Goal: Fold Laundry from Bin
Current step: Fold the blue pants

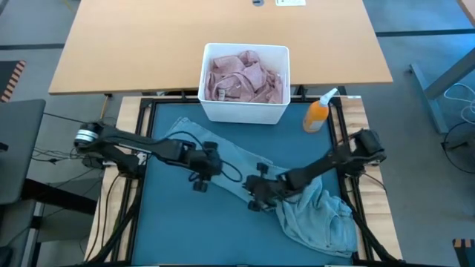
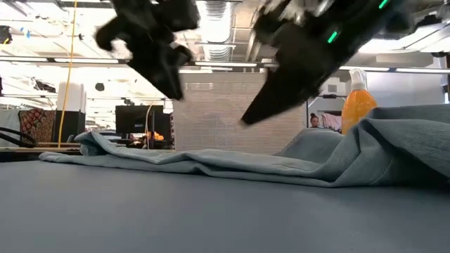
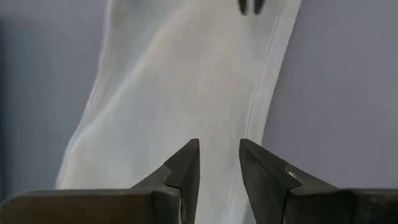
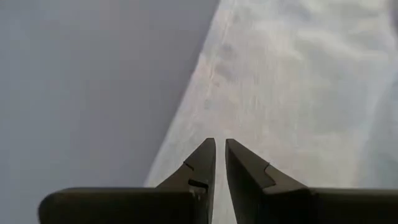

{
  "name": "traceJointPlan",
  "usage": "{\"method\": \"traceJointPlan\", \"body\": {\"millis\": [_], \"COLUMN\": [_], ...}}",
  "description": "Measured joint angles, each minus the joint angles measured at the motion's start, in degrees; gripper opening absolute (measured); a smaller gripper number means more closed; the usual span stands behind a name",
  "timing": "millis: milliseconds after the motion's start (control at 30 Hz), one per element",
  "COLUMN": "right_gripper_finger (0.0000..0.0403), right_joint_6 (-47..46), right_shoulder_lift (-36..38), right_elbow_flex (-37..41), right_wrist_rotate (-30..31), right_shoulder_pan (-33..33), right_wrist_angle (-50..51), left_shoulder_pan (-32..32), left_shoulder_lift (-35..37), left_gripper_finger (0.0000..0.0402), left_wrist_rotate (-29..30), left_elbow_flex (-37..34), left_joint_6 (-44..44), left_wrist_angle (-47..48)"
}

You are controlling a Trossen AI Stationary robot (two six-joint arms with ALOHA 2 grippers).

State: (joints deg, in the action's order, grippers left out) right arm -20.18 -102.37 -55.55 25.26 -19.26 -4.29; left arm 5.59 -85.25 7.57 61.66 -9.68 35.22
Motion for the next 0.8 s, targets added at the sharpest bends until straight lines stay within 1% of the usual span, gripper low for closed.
{"method": "traceJointPlan", "body": {"millis": [67,133,167,233,433,567,633,733,767,800], "right_gripper_finger": [0.0065,0.0065,0.0065,0.0065,0.0065,0.0065,0.0065,0.0065,0.0065,0.0065], "right_joint_6": [0.22,0.61,0.67,0.62,-0.16,-0.01,0.13,0.21,0.42,0.52], "right_shoulder_lift": [-2.48,-4.63,-5.35,-6.78,-7.63,-7.61,-7.56,-7.56,-7.56,-7.54], "right_elbow_flex": [0.02,0.0,0.0,0.0,0.0,0.0,0.0,0.0,0.0,0.0], "right_wrist_rotate": [-1.41,-1.97,-2.61,-3.16,-3.31,-3.33,-3.33,-3.65,-3.78,-4.01], "right_shoulder_pan": [1.34,1.89,2.06,2.33,2.05,2.02,2.05,2.13,2.13,2.16], "right_wrist_angle": [-3.76,-5.73,-6.24,-6.55,-6.4,-6.17,-6.22,-6.33,-6.51,-6.59], "left_shoulder_pan": [0.04,0.02,0.0,-0.09,0.16,1.71,2.73,3.69,3.8,3.4], "left_shoulder_lift": [2.12,2.61,2.7,2.97,3.08,7.17,9.79,13.47,14.19,14.27], "left_gripper_finger": [0.0103,0.0105,0.0107,0.0115,0.016,0.0183,0.0189,0.019,0.019,0.019], "left_wrist_rotate": [3.68,9.16,11.5,13.29,12.64,13.36,15.7,22.05,23.23,23.09], "left_elbow_flex": [-0.01,-0.2,-0.66,-2.66,-10.17,-14.56,-16.9,-21.13,-22.29,-22.38], "left_joint_6": [3.72,8.59,10.76,14.05,24.61,31.71,34.77,37.93,38.25,38.43], "left_wrist_angle": [9.03,17.58,20.31,23.44,28.53,29.4,28.51,24.86,23.19,22.99]}}
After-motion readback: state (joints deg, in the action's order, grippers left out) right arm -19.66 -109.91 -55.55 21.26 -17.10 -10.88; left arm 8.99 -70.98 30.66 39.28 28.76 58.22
